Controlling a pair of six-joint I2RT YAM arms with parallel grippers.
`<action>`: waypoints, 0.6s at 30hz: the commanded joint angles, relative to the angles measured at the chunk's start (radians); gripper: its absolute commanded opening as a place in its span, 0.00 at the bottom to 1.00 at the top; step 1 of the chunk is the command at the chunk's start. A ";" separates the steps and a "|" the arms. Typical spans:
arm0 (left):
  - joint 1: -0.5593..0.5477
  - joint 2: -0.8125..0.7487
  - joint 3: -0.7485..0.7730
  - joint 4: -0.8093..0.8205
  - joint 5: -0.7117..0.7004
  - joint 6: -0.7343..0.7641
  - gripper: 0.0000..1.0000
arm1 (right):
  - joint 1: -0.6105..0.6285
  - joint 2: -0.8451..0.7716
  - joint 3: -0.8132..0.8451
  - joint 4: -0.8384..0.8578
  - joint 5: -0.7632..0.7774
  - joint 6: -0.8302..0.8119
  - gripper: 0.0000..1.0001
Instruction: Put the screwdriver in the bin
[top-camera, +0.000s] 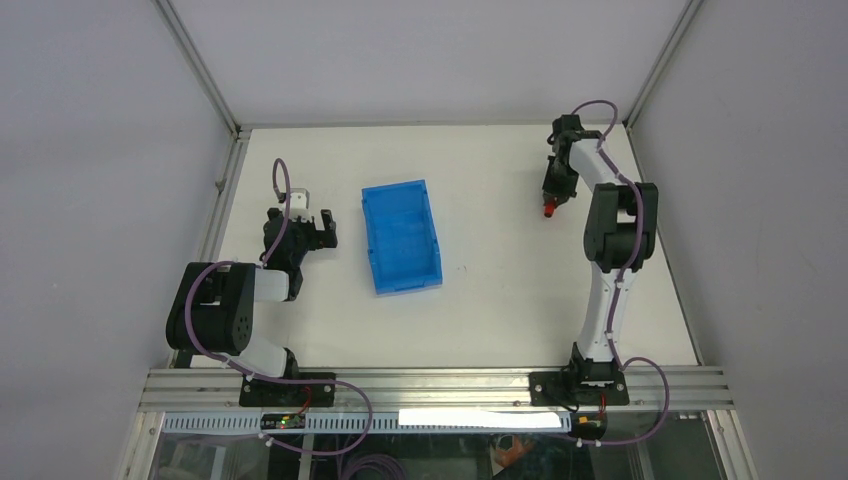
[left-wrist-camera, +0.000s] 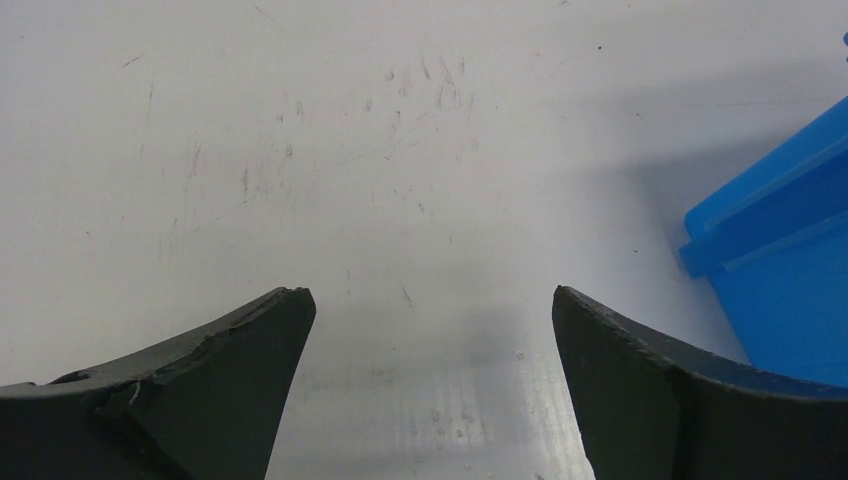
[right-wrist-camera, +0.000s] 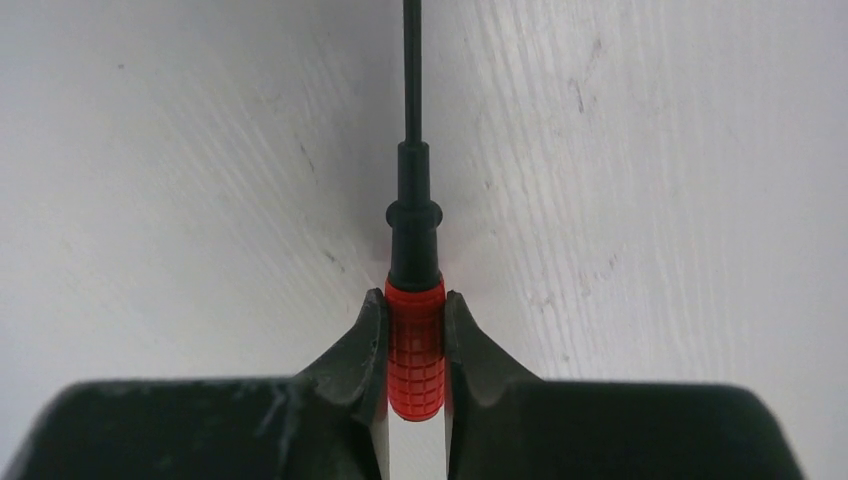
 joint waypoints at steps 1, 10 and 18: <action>-0.008 -0.024 0.004 0.026 -0.001 -0.018 0.99 | 0.044 -0.205 0.075 -0.101 0.034 -0.040 0.00; -0.009 -0.025 0.004 0.026 -0.001 -0.018 0.99 | 0.390 -0.442 0.092 -0.153 0.152 0.010 0.00; -0.009 -0.024 0.004 0.026 -0.001 -0.018 0.99 | 0.765 -0.465 0.094 -0.008 0.191 0.088 0.00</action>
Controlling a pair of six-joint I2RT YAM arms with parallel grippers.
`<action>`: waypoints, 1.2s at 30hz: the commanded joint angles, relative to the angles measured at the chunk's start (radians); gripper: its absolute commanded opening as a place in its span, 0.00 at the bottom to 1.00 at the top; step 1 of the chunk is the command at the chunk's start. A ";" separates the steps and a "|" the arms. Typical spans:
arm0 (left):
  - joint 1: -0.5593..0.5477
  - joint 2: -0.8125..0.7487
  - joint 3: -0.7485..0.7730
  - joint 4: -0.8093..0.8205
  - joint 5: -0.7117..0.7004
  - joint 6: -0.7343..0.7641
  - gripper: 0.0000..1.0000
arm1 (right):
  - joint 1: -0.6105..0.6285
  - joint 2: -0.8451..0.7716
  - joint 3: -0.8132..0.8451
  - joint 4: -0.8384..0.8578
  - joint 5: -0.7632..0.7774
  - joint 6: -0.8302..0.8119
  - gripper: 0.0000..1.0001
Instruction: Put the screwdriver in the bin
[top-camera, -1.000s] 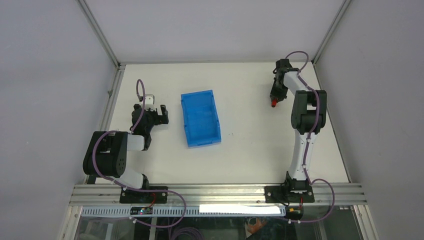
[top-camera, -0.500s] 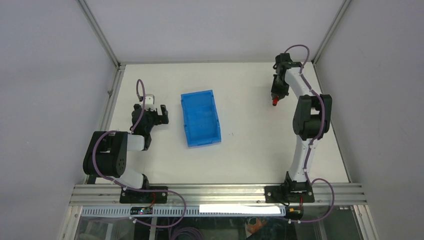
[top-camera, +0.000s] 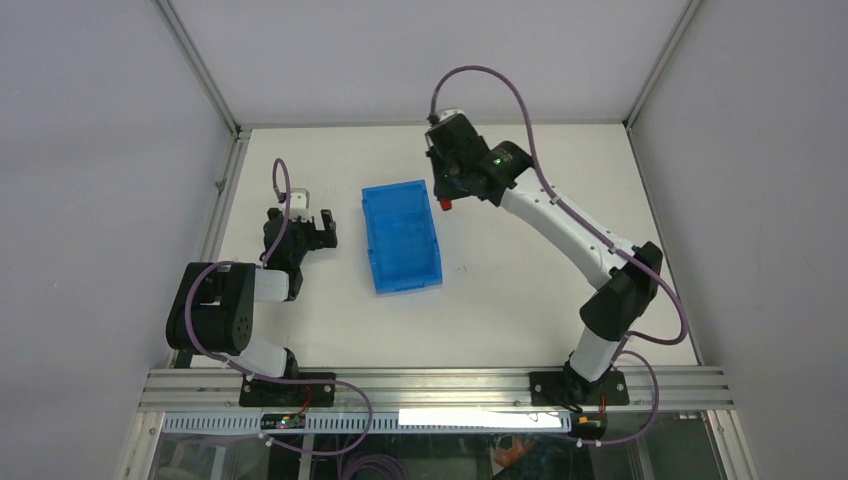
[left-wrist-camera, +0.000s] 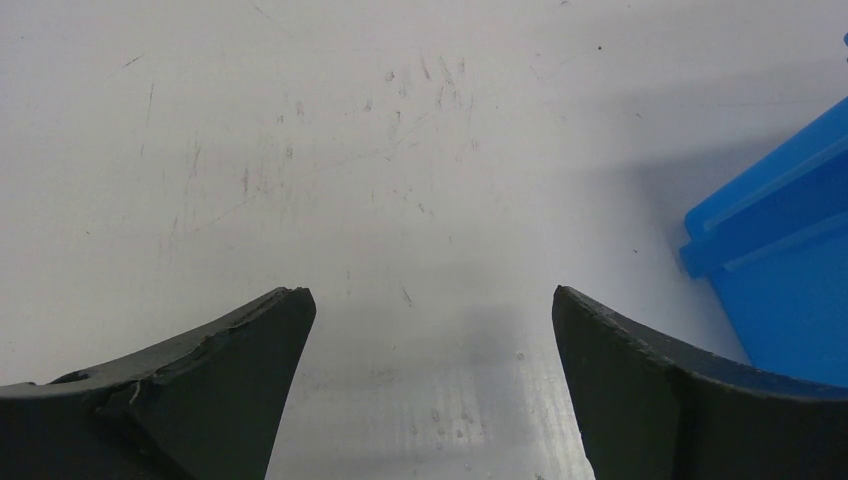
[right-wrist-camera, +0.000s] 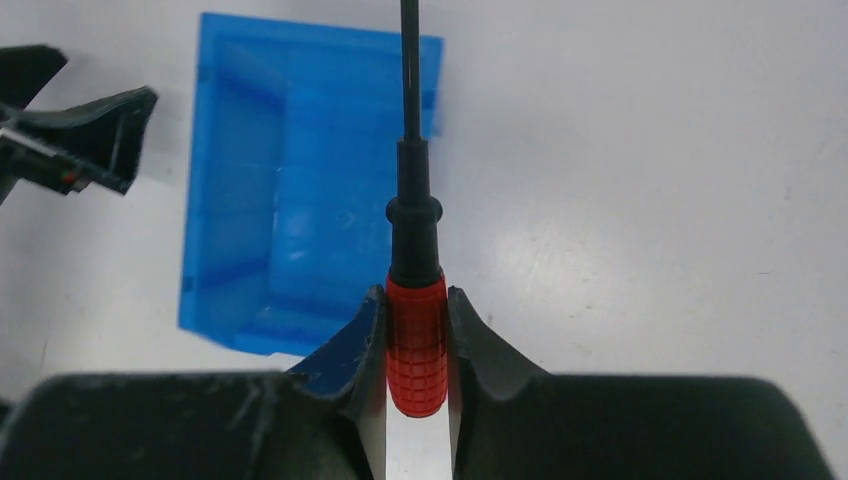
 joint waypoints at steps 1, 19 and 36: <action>-0.008 -0.024 0.004 0.027 0.000 -0.018 0.99 | 0.131 0.003 0.025 0.090 0.091 0.069 0.00; -0.008 -0.024 0.004 0.027 -0.001 -0.017 0.99 | 0.287 0.274 -0.243 0.335 0.029 0.191 0.04; -0.008 -0.024 0.005 0.027 -0.001 -0.018 0.99 | 0.296 0.279 -0.092 0.227 0.115 0.190 0.50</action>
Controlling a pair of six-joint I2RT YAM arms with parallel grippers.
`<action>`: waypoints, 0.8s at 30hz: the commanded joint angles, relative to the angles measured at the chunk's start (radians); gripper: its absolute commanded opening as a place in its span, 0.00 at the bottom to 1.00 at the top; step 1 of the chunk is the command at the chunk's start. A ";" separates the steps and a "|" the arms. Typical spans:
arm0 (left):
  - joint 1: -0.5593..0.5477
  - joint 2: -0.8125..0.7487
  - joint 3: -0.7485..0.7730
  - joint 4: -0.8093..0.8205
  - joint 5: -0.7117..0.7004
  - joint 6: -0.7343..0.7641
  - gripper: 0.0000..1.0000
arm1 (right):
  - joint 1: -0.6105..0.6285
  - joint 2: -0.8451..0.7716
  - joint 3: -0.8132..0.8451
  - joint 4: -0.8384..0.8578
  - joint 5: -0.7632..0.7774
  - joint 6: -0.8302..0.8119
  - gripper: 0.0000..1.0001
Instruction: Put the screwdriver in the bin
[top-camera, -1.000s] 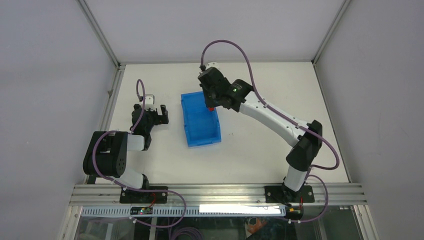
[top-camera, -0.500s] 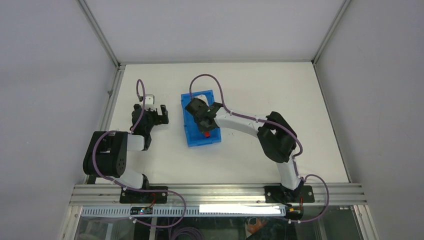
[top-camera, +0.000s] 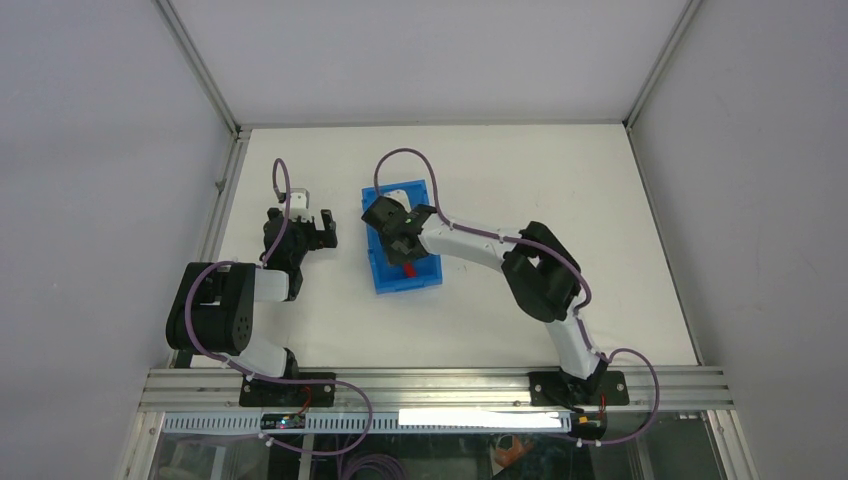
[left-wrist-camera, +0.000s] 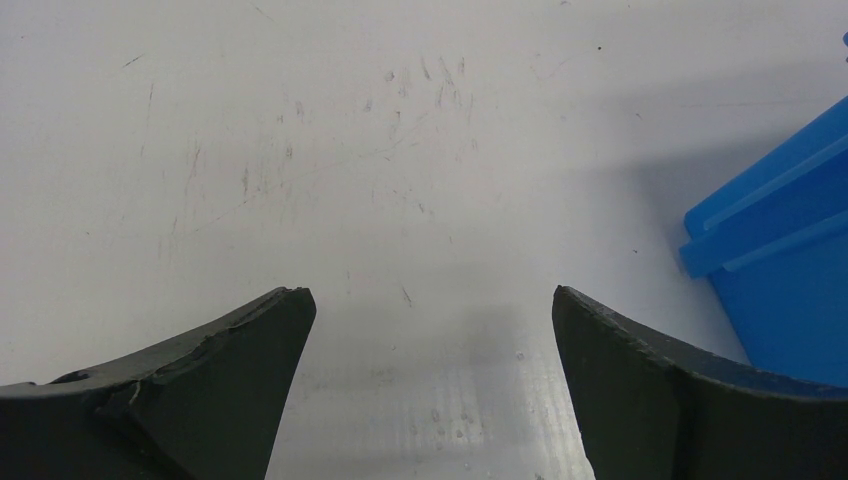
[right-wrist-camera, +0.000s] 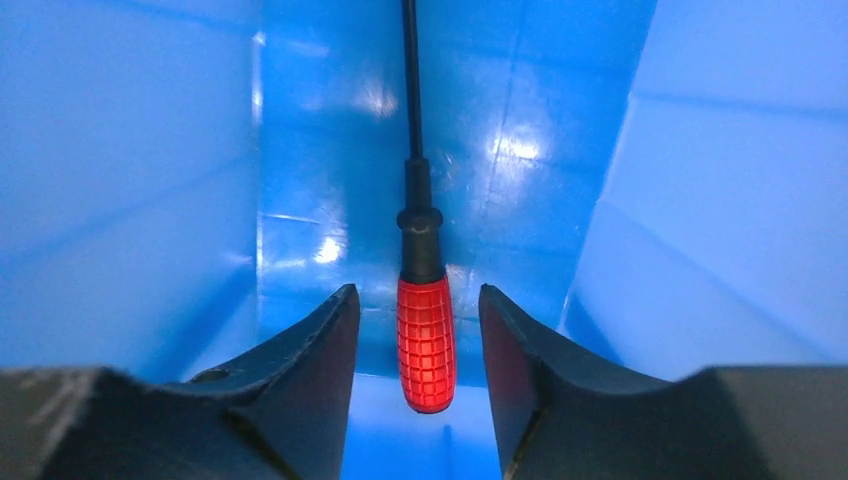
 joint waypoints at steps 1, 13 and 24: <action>-0.008 -0.024 0.005 0.027 -0.001 -0.017 0.99 | 0.010 -0.104 0.150 -0.046 0.088 -0.035 0.52; -0.008 -0.024 0.004 0.027 -0.001 -0.017 0.99 | -0.066 -0.399 0.066 -0.105 0.260 -0.158 0.99; -0.009 -0.025 0.004 0.027 -0.001 -0.018 0.99 | -0.677 -0.815 -0.391 -0.061 0.040 -0.213 0.99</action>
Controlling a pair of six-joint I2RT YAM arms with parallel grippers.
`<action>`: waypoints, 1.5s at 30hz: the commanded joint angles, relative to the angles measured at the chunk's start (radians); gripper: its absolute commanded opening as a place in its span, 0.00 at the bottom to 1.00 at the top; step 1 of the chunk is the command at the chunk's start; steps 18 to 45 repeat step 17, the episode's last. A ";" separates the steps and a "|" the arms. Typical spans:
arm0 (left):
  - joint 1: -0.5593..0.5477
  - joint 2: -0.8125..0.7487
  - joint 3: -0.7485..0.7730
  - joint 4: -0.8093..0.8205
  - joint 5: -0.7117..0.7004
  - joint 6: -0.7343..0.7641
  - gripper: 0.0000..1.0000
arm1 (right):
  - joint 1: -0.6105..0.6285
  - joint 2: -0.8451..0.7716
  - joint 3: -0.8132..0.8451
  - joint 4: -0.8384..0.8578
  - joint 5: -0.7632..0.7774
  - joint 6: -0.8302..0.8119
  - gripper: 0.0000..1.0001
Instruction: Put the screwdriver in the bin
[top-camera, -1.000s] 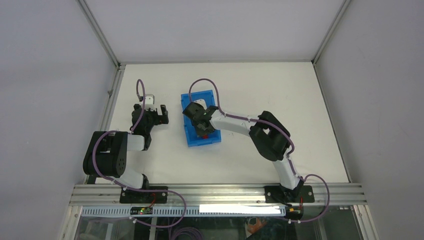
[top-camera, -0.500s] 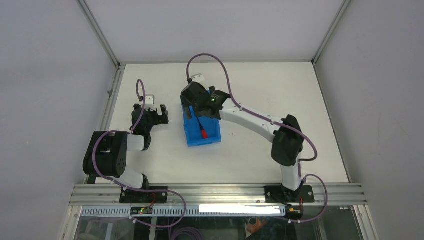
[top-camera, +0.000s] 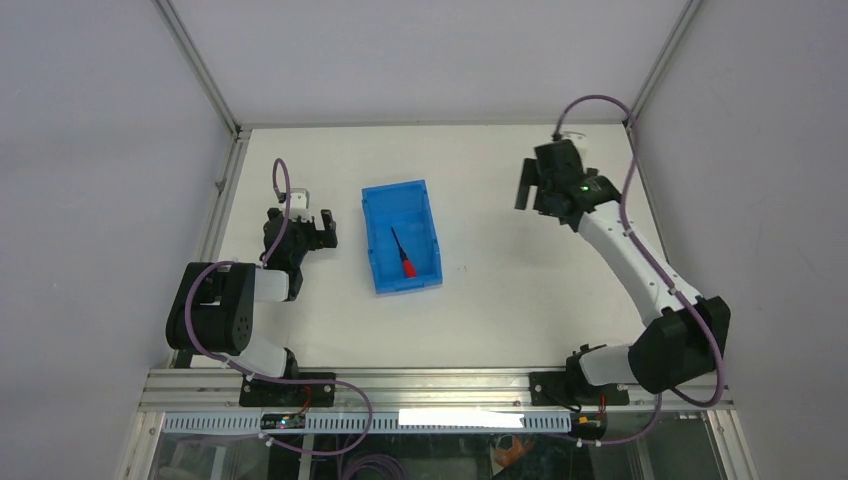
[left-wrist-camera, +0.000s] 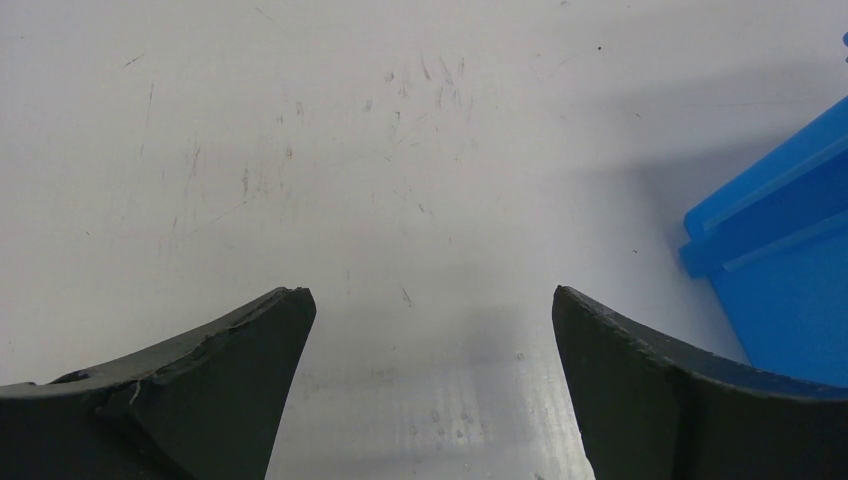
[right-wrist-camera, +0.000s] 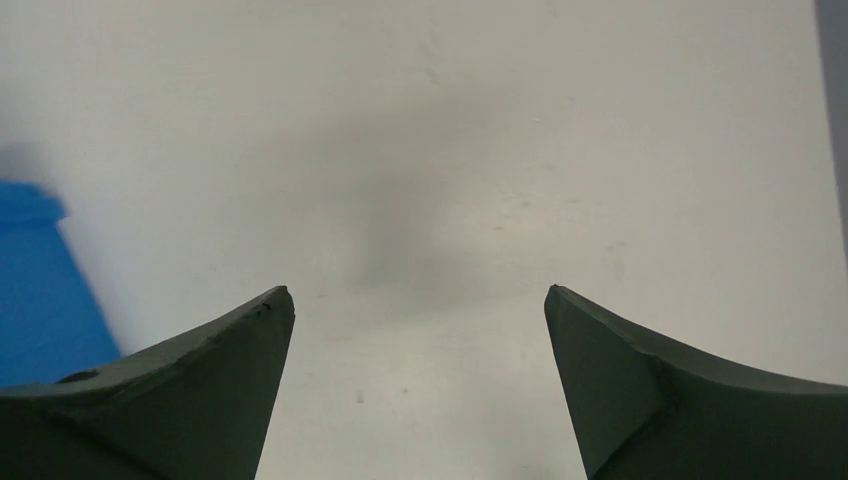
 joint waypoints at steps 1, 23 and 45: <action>-0.009 -0.024 0.004 0.027 -0.001 -0.017 0.99 | -0.244 -0.138 -0.107 0.031 -0.138 -0.050 0.99; -0.009 -0.024 0.004 0.027 0.000 -0.018 0.99 | -0.422 -0.238 -0.213 0.028 -0.182 0.046 0.99; -0.009 -0.024 0.004 0.027 0.000 -0.018 0.99 | -0.422 -0.238 -0.213 0.028 -0.182 0.046 0.99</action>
